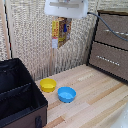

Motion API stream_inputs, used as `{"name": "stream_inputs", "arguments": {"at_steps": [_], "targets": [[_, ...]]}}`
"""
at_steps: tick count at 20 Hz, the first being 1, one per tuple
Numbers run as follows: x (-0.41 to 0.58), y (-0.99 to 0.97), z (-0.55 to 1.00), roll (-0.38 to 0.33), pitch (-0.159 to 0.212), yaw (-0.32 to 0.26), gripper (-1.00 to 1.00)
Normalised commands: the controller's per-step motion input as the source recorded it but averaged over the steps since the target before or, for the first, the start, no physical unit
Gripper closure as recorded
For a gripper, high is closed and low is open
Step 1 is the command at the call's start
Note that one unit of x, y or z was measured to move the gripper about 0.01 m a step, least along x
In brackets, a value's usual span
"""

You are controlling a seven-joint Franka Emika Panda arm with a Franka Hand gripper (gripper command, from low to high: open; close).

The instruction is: Position your gripper near the granola bar, please. Lightly grip the granola bar with your gripping tool. Relocate your gripper along with the granola bar toward the leading division of the caddy with caution. Gently release the granola bar into the leading division of the caddy.

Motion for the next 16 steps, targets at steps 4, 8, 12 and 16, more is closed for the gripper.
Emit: {"name": "stream_inputs", "arguments": {"at_steps": [4, 8, 12, 16], "targets": [[-0.303, 0.93, -0.02, -0.004, 0.040, -0.001, 1.00], [-0.178, 0.89, -0.02, 0.000, 0.056, -0.031, 1.00], [-0.009, 0.78, -0.03, 0.000, 0.058, -0.121, 1.00], [0.000, 0.72, -0.03, 0.000, 0.036, -0.164, 1.00]]}}
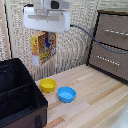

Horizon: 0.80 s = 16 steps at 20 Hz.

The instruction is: Position your gripper near the granola bar, please. Lightly grip the granola bar with your gripping tool. Relocate your gripper along with the granola bar toward the leading division of the caddy with caution. Gently release the granola bar into the leading division of the caddy.

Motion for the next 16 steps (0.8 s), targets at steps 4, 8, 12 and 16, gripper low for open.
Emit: {"name": "stream_inputs", "arguments": {"at_steps": [4, 8, 12, 16], "targets": [[0.000, 0.72, -0.03, 0.000, 0.037, -0.163, 1.00], [0.000, 0.74, -0.05, 0.000, 0.046, -0.149, 1.00], [0.000, 0.73, -0.06, 0.000, 0.048, -0.156, 1.00], [0.000, 0.74, -0.08, 0.000, 0.044, -0.156, 1.00]]}}
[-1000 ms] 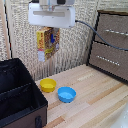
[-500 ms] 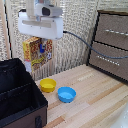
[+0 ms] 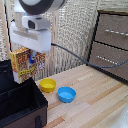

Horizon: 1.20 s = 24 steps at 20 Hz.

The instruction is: Position your gripper near the granola bar, please. Lightly grip the granola bar with your gripping tool. Relocate your gripper along with the granola bar toward the leading division of the caddy with caution. Gently release the granola bar into the leading division of the caddy.

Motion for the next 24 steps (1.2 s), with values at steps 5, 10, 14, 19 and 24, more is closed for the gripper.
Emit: {"name": "stream_inputs", "arguments": {"at_steps": [5, 10, 14, 19, 24], "targets": [[0.000, 0.75, -0.08, 0.000, 0.041, -0.157, 1.00], [0.000, 0.72, -0.09, 0.000, 0.045, -0.164, 1.00], [-0.022, 0.67, -0.21, 0.000, 0.030, -0.166, 1.00], [-0.010, 0.15, -0.27, 0.000, 0.002, -0.108, -1.00], [0.011, 0.00, -0.03, 0.000, 0.001, -0.032, -1.00]]}}
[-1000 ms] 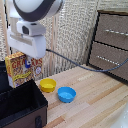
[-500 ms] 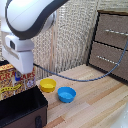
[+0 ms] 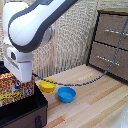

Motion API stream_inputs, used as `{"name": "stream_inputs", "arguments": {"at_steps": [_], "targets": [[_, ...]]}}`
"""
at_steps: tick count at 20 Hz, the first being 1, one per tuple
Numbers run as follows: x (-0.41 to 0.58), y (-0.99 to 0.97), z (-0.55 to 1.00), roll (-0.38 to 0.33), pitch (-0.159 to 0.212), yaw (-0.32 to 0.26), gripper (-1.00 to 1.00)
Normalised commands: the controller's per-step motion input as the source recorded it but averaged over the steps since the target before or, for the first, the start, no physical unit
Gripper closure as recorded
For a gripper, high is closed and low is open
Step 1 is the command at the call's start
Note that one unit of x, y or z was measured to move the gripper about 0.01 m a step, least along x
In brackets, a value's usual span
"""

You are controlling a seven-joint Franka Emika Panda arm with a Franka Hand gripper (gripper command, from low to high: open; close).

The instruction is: Position your gripper near the granola bar, please. Lightly grip the granola bar with your gripping tool. Relocate your gripper along with the granola bar toward the leading division of the caddy with caution. Gently release the granola bar into the leading division of the caddy.

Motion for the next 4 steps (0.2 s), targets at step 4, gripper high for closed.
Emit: {"name": "stream_inputs", "arguments": {"at_steps": [4], "targets": [[0.079, 0.00, -0.01, 0.000, 0.002, -0.016, -1.00]]}}
